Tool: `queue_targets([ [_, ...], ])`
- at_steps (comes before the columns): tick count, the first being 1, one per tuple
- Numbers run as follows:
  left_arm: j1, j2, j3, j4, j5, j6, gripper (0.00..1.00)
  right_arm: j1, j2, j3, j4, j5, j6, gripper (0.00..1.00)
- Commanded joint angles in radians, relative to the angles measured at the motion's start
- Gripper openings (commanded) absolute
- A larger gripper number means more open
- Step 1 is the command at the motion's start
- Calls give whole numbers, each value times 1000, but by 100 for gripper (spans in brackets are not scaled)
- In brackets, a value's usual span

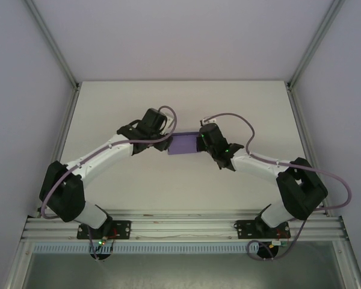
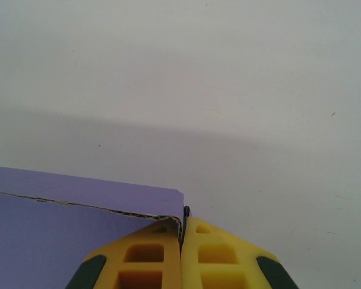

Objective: Assemble paper box

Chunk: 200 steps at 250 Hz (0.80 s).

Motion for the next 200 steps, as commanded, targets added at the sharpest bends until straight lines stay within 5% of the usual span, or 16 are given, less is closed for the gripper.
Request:
queue_targets([
  [1, 26, 33, 19, 28, -7, -15, 55, 4, 20, 2, -140, 5, 3, 0],
  [103, 55, 107, 77, 43, 74, 4, 39, 5, 38, 26, -168, -19, 4, 0],
  [200, 57, 156, 123, -8, 111, -67, 1, 6, 32, 23, -182, -9, 15, 0],
])
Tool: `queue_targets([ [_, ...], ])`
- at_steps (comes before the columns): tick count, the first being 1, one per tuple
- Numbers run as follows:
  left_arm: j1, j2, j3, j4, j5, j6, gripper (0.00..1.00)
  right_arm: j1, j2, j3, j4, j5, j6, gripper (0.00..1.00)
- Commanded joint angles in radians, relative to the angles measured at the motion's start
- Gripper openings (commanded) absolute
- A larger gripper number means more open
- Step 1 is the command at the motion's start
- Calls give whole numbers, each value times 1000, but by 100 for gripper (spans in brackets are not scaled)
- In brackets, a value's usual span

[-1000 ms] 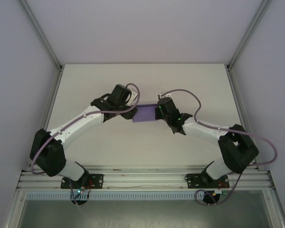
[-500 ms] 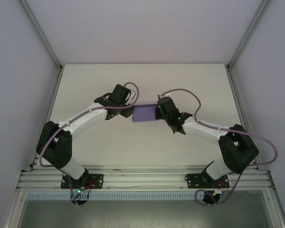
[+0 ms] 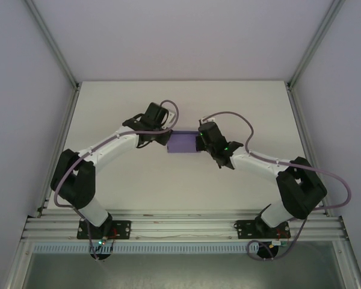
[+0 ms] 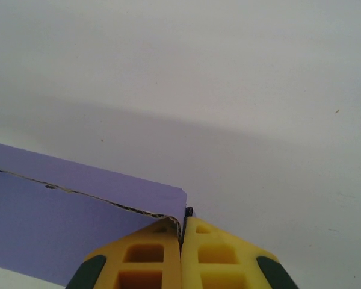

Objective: Assemble paper box

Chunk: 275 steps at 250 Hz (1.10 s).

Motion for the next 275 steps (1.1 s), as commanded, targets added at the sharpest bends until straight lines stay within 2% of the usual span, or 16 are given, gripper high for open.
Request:
queue_targets([
  [1, 7, 20, 38, -34, 23, -56, 0, 5, 23, -11, -127, 2, 14, 0],
  [58, 9, 38, 100, -156, 63, -197, 0, 22, 35, 0, -154, 39, 11, 0],
  [91, 17, 28, 114, -217, 101, -231, 0, 40, 46, 0, -168, 82, 8, 0],
  [120, 54, 38, 127, -255, 255, -279, 0, 70, 58, 17, -200, 135, -12, 0],
  [144, 80, 50, 137, -267, 326, -319, 0, 95, 73, 24, -212, 172, -26, 0],
  [168, 91, 75, 158, -289, 350, -362, 0, 102, 79, 25, -210, 164, -19, 0],
  [229, 97, 109, 170, -258, 434, -410, 0, 104, 71, 6, -183, 141, 4, 0],
  [275, 108, 127, 241, -368, 498, -383, 0, 104, 70, -4, -191, 143, 1, 0],
])
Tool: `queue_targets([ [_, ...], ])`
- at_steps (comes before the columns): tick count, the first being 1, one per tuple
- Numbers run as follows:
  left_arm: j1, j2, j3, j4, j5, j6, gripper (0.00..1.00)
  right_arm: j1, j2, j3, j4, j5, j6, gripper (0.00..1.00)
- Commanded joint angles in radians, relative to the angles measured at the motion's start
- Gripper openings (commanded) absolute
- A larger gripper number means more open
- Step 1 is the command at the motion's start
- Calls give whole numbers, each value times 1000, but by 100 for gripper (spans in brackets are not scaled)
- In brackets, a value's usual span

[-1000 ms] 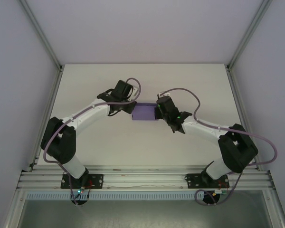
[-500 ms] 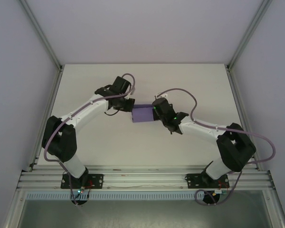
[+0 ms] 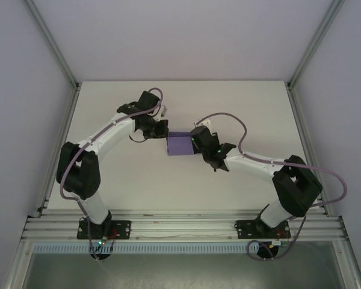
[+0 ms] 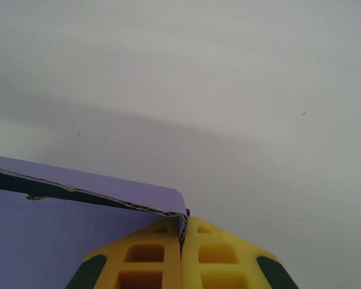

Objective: Assemble paper box

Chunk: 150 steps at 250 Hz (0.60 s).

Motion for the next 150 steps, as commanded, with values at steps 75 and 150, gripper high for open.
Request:
queue_targets([
  [75, 14, 77, 105, -195, 172, 14, 0, 15, 31, -56, -106, -60, 8, 0],
  [150, -16, 61, -3, -99, 12, -37, 0, 18, 15, -75, -74, -50, 19, 0],
])
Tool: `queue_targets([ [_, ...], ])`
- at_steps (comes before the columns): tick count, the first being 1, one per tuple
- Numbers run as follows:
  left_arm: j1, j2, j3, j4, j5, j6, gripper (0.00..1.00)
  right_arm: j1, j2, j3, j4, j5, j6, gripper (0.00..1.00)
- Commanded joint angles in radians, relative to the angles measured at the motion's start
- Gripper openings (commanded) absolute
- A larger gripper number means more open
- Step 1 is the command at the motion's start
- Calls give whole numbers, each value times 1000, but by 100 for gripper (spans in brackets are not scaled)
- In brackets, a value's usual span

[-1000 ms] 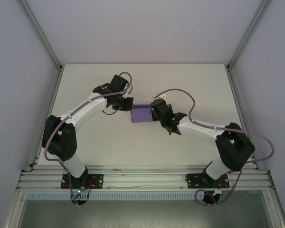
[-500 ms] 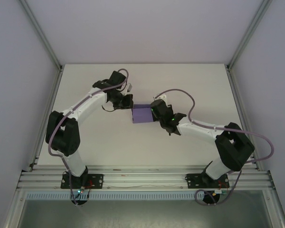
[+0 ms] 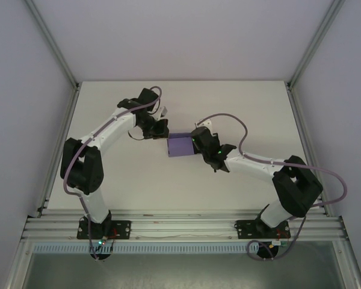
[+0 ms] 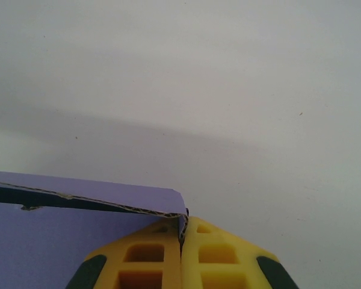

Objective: Assemble paper box

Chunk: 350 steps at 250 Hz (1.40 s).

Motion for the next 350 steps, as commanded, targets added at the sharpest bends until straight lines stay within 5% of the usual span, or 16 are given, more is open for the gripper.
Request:
queue_targets([
  [1, -38, 9, -73, 12, -76, -38, 0, 18, 20, -53, -106, -56, 12, 0],
  [86, -141, -96, -276, 171, -343, -95, 0, 19, -1, -92, -61, -46, 26, 0],
  [157, -197, -114, -411, 300, -393, -146, 0, 19, -42, -137, 15, -49, 33, 1],
  [194, -197, -114, -421, 305, -411, -146, 0, 18, -88, -129, 0, -26, 58, 15],
  [222, -197, -120, -413, 300, -421, -139, 0, 17, -154, -119, -14, -3, 59, 37],
  [267, -198, -119, -398, 294, -424, -127, 0, -6, -260, -125, -8, -135, 38, 68],
  [350, -200, -120, -381, 303, -409, -103, 0, -151, -224, -24, -3, -250, 133, 76],
])
